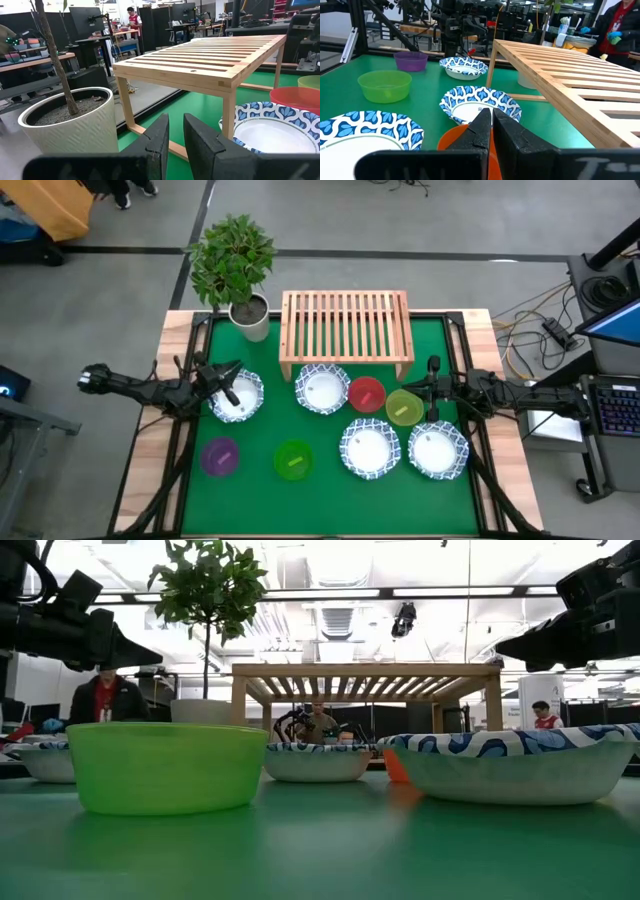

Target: Place and stack bowls onto a shelf

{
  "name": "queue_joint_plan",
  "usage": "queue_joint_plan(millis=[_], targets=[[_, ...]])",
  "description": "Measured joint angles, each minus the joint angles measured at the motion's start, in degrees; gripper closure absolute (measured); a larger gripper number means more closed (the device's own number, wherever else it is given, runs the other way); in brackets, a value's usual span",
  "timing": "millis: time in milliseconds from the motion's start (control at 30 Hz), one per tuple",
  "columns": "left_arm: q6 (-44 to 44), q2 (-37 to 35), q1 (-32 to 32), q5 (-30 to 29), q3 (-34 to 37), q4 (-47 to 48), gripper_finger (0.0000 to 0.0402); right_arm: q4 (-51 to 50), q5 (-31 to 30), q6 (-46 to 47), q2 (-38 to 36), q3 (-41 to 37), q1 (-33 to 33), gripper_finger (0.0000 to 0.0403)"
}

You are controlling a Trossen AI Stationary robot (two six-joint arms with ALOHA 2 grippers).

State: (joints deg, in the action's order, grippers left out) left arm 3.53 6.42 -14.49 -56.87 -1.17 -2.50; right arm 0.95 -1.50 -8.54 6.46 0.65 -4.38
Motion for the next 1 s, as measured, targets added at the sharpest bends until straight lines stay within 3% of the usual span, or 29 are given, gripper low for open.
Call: queue_joint_plan(millis=[633,867,1000], targets=[[0.02,0.0,-0.02,0.01,0.0,0.0,0.0362,0.06,-0.02,-0.76,0.02,0.0,-0.02,0.0394],[0.02,0.0,-0.01,-0.01,0.0,0.0,0.0362,0.59,-0.22,-20.91,0.04,0.0,-0.04,0.0394],[0.0,0.0,-0.02,0.01,0.0,0.0,0.0362,0.08,-0.03,-11.68,0.04,0.0,0.0,0.0394]])
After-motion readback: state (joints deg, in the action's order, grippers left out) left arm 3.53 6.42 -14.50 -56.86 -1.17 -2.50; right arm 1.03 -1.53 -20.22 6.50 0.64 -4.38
